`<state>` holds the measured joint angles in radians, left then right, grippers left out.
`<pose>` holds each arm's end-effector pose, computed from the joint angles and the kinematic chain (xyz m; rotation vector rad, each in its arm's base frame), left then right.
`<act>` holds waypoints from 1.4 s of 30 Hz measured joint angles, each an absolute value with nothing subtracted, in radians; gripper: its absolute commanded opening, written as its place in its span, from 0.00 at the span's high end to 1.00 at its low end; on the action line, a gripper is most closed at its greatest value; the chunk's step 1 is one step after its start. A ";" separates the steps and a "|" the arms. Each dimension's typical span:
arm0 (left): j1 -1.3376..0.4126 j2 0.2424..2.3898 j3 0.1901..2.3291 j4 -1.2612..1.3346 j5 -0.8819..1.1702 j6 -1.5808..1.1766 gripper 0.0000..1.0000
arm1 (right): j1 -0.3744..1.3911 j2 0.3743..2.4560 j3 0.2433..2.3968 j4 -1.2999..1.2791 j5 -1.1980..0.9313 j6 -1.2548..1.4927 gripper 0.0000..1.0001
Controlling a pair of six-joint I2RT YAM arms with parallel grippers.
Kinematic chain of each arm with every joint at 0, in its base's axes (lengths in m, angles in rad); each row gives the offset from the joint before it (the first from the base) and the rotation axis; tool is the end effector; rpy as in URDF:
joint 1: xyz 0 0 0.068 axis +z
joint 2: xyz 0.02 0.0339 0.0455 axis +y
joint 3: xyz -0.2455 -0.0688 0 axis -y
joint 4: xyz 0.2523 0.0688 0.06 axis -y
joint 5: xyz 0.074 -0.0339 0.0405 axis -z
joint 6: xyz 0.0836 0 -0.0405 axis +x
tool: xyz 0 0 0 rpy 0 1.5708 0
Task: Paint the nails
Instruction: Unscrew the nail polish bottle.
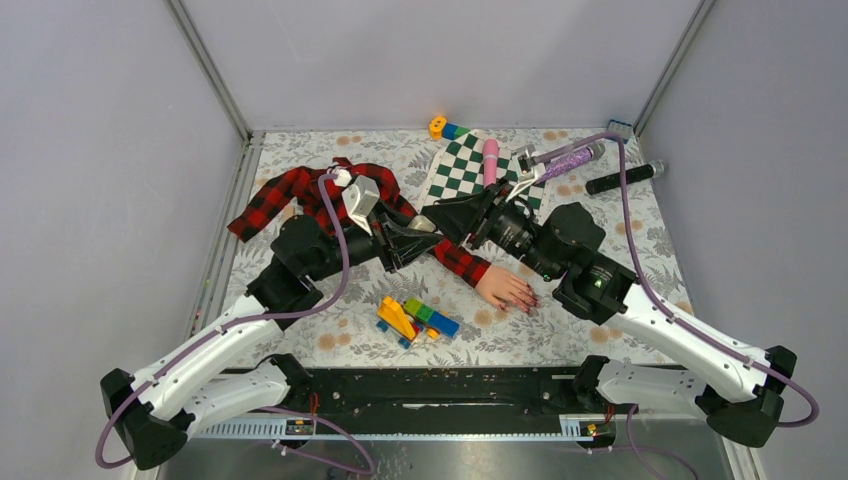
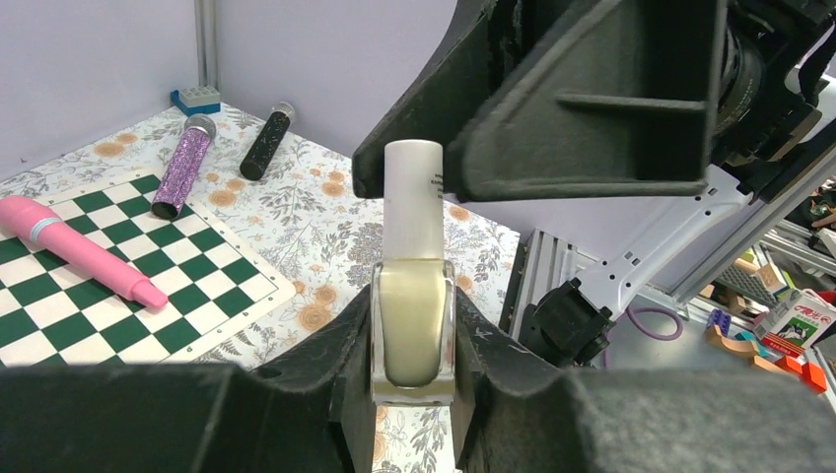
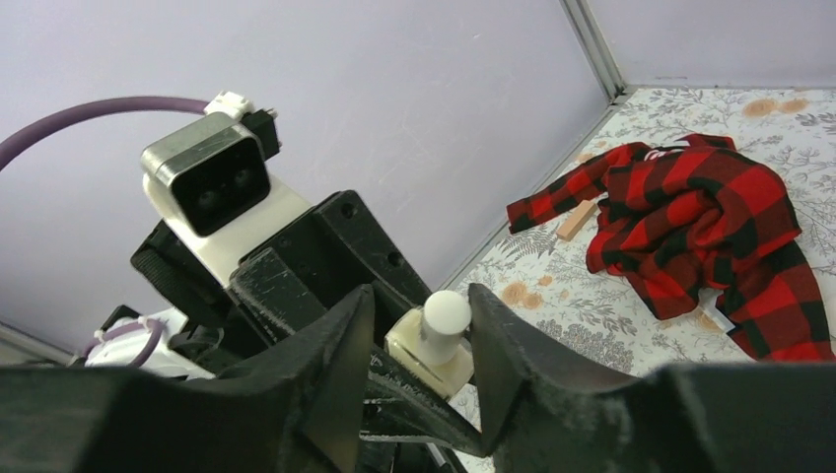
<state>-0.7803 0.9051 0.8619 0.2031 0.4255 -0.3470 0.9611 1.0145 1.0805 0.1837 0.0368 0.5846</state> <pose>0.1685 -0.2154 0.3795 0.6924 1.3798 -1.2120 0.1690 0.2367 0.4374 -0.2357 1.4190 1.2732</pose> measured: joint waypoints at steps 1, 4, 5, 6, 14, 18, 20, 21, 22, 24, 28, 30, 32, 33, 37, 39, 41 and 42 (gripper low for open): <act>-0.781 0.905 0.862 0.203 0.426 -0.347 1.00 | 0.961 1.016 1.081 0.184 0.038 0.585 0.60; -0.784 0.904 0.862 0.204 0.425 -0.346 1.00 | 0.961 1.026 1.082 0.180 0.047 0.593 0.63; -0.785 0.904 0.862 0.204 0.425 -0.344 1.00 | 0.961 1.030 1.084 0.176 0.046 0.595 0.66; -0.786 0.904 0.862 0.204 0.425 -0.344 1.00 | 0.961 1.035 1.085 0.173 0.044 0.598 0.70; -0.789 0.904 0.862 0.203 0.425 -0.339 0.61 | 0.961 1.051 1.096 0.163 0.044 0.619 1.00; -0.791 0.907 0.865 0.181 0.413 -0.340 0.45 | 0.962 1.051 1.096 0.147 0.044 0.607 1.00; -0.791 0.915 0.871 0.167 0.408 -0.339 0.45 | 0.962 1.052 1.097 0.141 0.045 0.598 1.00; -0.791 0.923 0.877 0.159 0.406 -0.340 0.48 | 0.963 1.052 1.097 0.139 0.046 0.594 1.00; -0.791 0.930 0.880 0.156 0.405 -0.339 0.51 | 0.964 1.053 1.097 0.137 0.047 0.585 1.00; -0.791 0.943 0.887 0.145 0.402 -0.340 0.52 | 0.968 1.055 1.099 0.130 0.052 0.573 1.00; -0.791 0.958 0.892 0.123 0.404 -0.344 0.74 | 0.975 1.056 1.108 0.103 0.065 0.539 1.00; -0.796 0.960 0.896 0.121 0.409 -0.347 0.89 | 0.976 1.060 1.114 0.090 0.069 0.520 1.00; -0.799 0.963 0.897 0.127 0.428 -0.339 1.00 | 0.976 1.062 1.122 0.085 0.065 0.511 1.00; -0.798 0.964 0.898 0.131 0.435 -0.341 1.00 | 0.976 1.062 1.128 0.078 0.062 0.499 1.00; -0.796 0.971 0.902 0.152 0.489 -0.349 1.00 | 0.978 1.056 1.142 0.064 0.035 0.453 1.00; -0.791 0.976 0.902 0.176 0.531 -0.368 1.00 | 0.976 1.045 1.141 0.064 -0.001 0.434 1.00; -0.787 0.979 0.902 0.216 0.587 -0.403 1.00 | 0.968 1.026 1.140 0.073 -0.059 0.414 1.00; -0.786 0.980 0.902 0.242 0.616 -0.425 1.00 | 0.962 1.018 1.139 0.085 -0.098 0.406 1.00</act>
<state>-0.7856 0.9802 0.9024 0.2424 0.6163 -0.4252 0.9623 1.0180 1.1389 0.0853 -0.0978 0.4057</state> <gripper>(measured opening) 0.264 0.231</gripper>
